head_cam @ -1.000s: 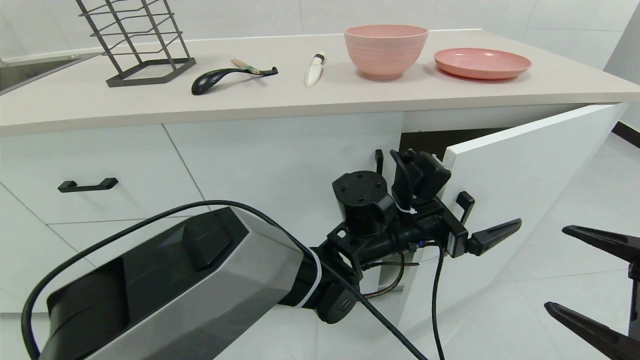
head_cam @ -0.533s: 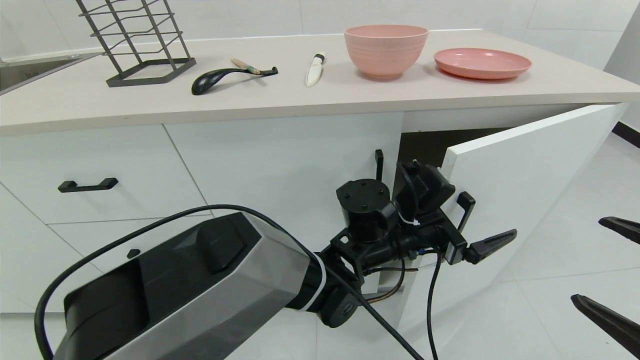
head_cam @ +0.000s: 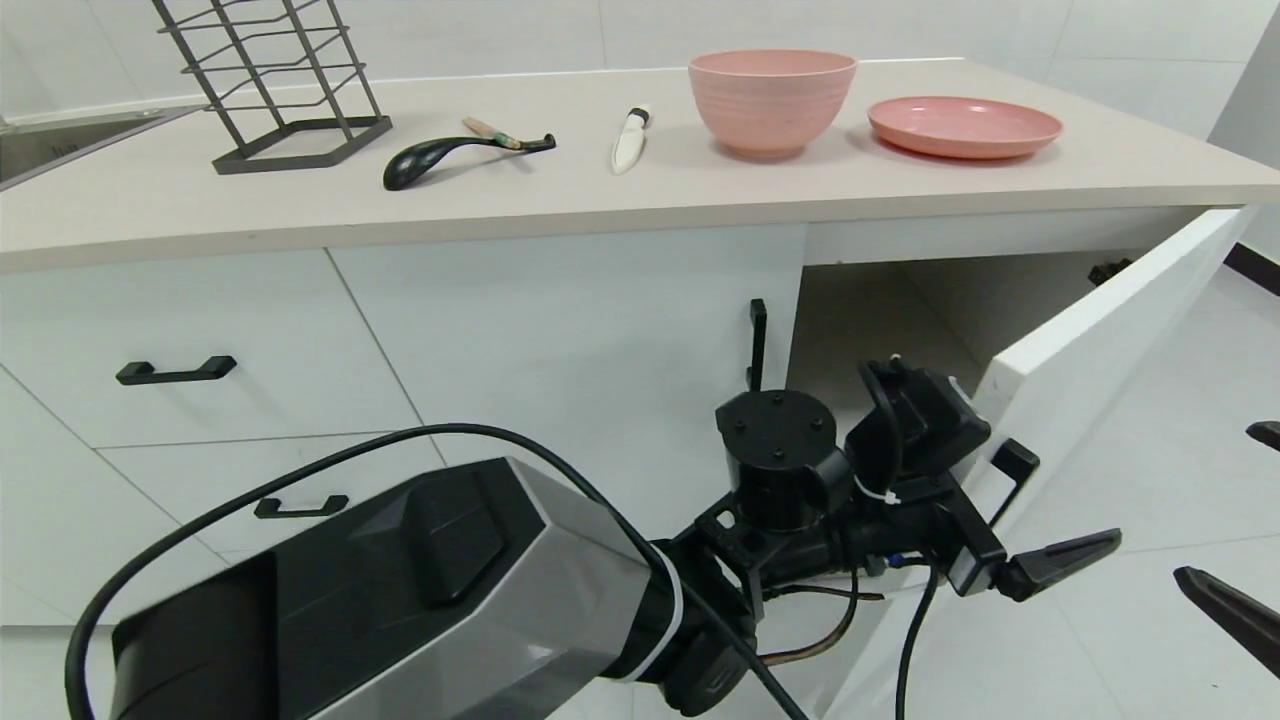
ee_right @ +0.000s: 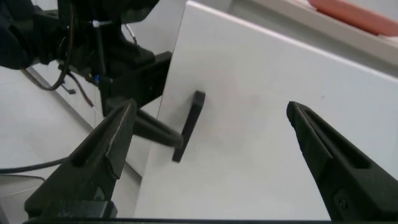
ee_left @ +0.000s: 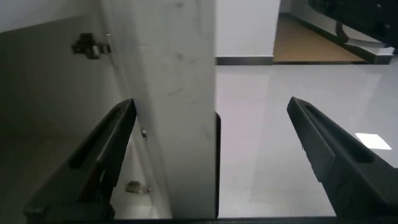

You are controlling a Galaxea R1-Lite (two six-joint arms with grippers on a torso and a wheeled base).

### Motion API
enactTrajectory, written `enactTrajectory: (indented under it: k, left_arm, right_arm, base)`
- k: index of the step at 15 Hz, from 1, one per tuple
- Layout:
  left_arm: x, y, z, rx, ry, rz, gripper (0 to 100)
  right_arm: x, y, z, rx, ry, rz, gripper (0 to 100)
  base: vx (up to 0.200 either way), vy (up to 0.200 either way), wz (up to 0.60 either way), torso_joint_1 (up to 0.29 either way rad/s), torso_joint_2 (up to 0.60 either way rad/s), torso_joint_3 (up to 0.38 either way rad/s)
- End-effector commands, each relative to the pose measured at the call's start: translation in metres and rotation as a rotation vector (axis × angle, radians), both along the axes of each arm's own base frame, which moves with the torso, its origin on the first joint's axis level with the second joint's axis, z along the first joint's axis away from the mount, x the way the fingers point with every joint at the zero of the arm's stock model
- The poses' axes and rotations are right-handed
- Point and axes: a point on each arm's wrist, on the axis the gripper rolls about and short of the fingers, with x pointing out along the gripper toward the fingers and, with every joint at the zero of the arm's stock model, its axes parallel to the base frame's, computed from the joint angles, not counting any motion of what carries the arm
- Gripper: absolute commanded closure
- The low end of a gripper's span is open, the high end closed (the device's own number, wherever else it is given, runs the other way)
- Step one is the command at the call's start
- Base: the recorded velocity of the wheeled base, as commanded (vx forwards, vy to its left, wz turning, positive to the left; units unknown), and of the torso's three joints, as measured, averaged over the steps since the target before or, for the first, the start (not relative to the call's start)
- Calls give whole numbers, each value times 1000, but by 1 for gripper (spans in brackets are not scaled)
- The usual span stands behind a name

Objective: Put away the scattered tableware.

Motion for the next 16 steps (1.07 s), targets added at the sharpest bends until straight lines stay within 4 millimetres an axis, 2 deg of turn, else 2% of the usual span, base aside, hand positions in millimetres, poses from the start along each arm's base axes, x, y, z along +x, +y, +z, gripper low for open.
enactTrajectory:
  k: [1, 7, 16]
  left_arm:
    - [-11, -6, 3, -7, -3, -22, 0]
    - [-29, -17, -1, -2, 6, -55, 0]
    - [-50, -32, -9, 9, 20, -110, 0]
  right_arm:
    - [-10, 1, 5, -7, -54, -3, 0]
    - [-38, 5, 16, -27, -209, 2, 0]
    - [-59, 8, 22, -44, -326, 6, 0]
  base:
    - [0, 0, 0, 0, 0, 0]
    - [0, 0, 0, 0, 0, 0]
    - [0, 0, 0, 0, 0, 0]
